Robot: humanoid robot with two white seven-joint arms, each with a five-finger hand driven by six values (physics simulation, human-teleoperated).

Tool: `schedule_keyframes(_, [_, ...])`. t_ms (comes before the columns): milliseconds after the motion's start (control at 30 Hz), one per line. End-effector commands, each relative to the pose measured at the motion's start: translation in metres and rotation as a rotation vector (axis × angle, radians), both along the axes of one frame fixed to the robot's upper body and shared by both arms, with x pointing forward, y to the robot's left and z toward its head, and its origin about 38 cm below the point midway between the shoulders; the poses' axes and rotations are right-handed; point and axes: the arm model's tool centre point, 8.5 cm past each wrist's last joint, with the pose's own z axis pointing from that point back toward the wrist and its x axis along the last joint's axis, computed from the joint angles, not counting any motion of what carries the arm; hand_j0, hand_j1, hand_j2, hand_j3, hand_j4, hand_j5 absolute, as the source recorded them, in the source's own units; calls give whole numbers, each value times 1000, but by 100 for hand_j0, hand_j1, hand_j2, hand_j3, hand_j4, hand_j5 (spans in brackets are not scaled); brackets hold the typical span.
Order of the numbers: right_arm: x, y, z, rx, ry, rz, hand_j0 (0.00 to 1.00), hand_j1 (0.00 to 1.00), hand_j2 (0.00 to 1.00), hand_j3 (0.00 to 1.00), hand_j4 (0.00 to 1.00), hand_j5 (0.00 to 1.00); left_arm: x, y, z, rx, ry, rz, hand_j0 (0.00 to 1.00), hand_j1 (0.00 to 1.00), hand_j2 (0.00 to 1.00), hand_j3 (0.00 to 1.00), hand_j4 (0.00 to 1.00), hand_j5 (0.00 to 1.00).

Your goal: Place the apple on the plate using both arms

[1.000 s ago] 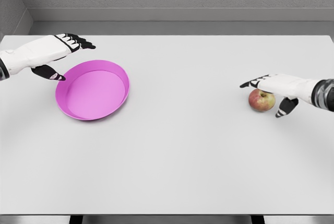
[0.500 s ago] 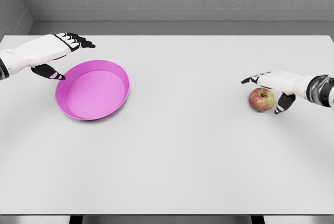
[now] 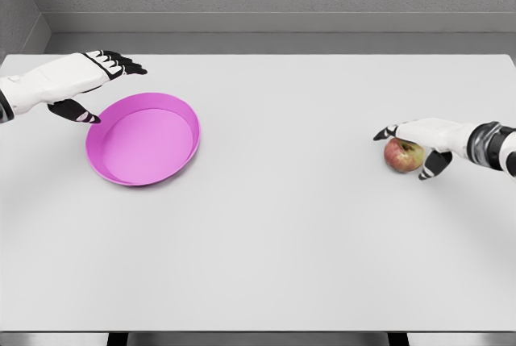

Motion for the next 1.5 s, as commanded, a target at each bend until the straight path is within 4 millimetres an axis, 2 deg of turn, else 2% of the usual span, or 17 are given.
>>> schedule_keyframes(0, [-1,2,-2,-2,7,5,72,72,72,72,72,72,0,1,1,-5,-1,2,100,100,100,100,100,100])
schedule_keyframes(100, [-1,1,-3,-4,8,6,64,64,64,64,64,64,0,1,2,-6,-2,3,100,100,100,100,100,100])
schedule_keyframes(267, [-2,2,-4,-5,13,10,57,57,57,57,57,57,0,0,1,-6,-2,0,100,100,100,100,100,100])
schedule_keyframes(400, [-2,3,-3,-4,11,12,56,56,56,56,56,56,-1,0,2,-5,-3,-1,100,100,100,100,100,100])
schedule_keyframes(700, [7,8,17,0,-39,27,54,54,54,54,54,54,-1,0,1,-5,-2,-1,100,100,100,100,100,100])
schedule_keyframes(867, [9,18,35,5,-69,60,54,54,54,54,54,54,-1,1,2,-4,-2,1,100,100,100,100,100,100])
schedule_keyframes(1067, [5,42,41,38,-91,123,54,54,54,54,54,54,-1,1,2,-5,-2,-1,100,100,100,100,100,100])
schedule_keyframes(1467, [3,112,42,163,-114,323,54,54,54,54,54,54,-2,1,1,-5,-1,0,100,100,100,100,100,100])
